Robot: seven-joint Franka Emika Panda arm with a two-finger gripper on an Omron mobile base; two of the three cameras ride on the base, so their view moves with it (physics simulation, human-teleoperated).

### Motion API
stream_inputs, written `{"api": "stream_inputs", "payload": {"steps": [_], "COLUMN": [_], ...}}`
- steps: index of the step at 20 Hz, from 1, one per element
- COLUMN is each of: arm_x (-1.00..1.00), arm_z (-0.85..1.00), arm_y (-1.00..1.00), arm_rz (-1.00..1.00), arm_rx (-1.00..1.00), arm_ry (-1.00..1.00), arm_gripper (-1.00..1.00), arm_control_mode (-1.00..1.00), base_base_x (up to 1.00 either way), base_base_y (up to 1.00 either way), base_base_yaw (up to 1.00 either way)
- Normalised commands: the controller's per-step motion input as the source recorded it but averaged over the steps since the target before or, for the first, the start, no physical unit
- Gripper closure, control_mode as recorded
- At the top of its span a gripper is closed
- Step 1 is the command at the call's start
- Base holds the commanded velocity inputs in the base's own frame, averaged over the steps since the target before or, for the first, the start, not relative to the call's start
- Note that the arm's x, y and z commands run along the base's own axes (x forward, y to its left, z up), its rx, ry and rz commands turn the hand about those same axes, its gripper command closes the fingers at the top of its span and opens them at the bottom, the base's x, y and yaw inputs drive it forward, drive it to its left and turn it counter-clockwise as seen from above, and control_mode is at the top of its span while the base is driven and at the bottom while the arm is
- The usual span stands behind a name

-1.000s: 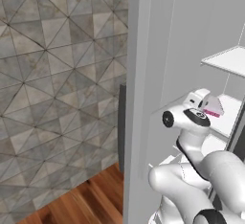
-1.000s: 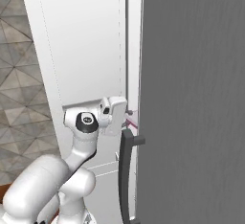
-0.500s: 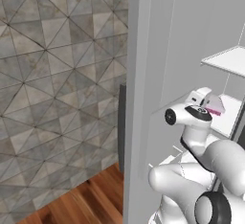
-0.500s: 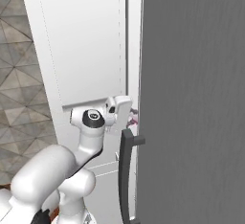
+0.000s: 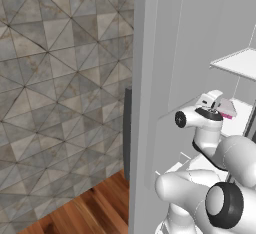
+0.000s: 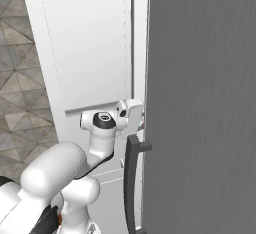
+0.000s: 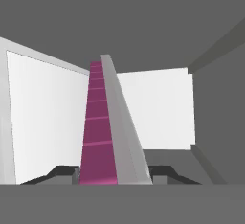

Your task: The ice cube tray has been filled with water. Take the tray and place it in the freezer to make ice. Close the freezer door after placing the tray.

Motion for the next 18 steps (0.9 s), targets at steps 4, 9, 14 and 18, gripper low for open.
{"api": "stream_inputs", "payload": {"steps": [4,9,14,18], "arm_x": [0.22,0.15,0.11,0.15], "arm_z": [-0.12,-0.13,-0.19,-0.21], "arm_y": [-0.12,-0.11,-0.09,-0.06], "arm_rz": [0.0,0.0,0.0,0.0], "arm_rx": [0.0,0.0,0.0,0.0], "arm_ry": [0.0,0.0,0.0,0.0], "arm_gripper": [1.0,1.0,1.0,1.0], "arm_control_mode": [-1.0,-1.0,-1.0,-1.0], "base_base_x": [0.0,0.0,0.0,0.0], "base_base_y": [0.0,0.0,0.0,0.0], "base_base_yaw": [0.0,0.0,0.0,0.0]}}
